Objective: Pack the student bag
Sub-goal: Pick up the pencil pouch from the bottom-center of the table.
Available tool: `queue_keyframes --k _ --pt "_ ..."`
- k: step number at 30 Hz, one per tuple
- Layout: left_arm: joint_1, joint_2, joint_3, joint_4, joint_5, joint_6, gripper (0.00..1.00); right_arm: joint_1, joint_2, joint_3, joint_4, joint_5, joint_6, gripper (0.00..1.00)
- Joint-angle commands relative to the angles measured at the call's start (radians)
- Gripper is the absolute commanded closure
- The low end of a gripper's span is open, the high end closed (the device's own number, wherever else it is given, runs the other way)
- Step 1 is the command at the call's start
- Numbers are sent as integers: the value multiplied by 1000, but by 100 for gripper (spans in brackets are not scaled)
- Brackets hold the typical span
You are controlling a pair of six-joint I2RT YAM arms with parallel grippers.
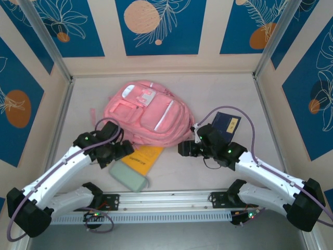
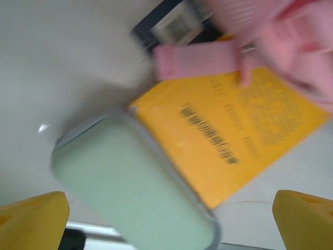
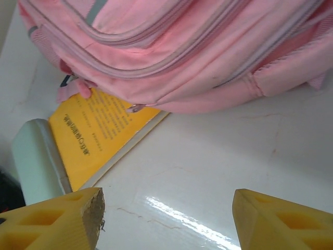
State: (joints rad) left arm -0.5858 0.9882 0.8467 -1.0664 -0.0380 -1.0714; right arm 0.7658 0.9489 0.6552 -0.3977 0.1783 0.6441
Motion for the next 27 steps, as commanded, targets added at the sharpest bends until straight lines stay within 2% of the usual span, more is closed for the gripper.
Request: queue_keyframes --k 1,6,12,22,25,27 --pt "9 -42 -86 -58 25 -159 0 1 -2 10 -21 77 26 32" --pt "14 -82 -232 55 102 -242 0 -20 -21 -19 -7 75 55 30" --pt "15 -88 -319 166 141 -350 0 -51 -77 -62 12 69 83 29" --pt "15 -50 -384 317 140 -384 0 -72 -154 -137 -2 74 105 29" --pt "15 -25 -388 352 136 -384 4 -77 -153 -144 10 62 106 29" --pt "14 -20 -387 359 133 -381 11 -78 -151 -145 15 59 106 29"
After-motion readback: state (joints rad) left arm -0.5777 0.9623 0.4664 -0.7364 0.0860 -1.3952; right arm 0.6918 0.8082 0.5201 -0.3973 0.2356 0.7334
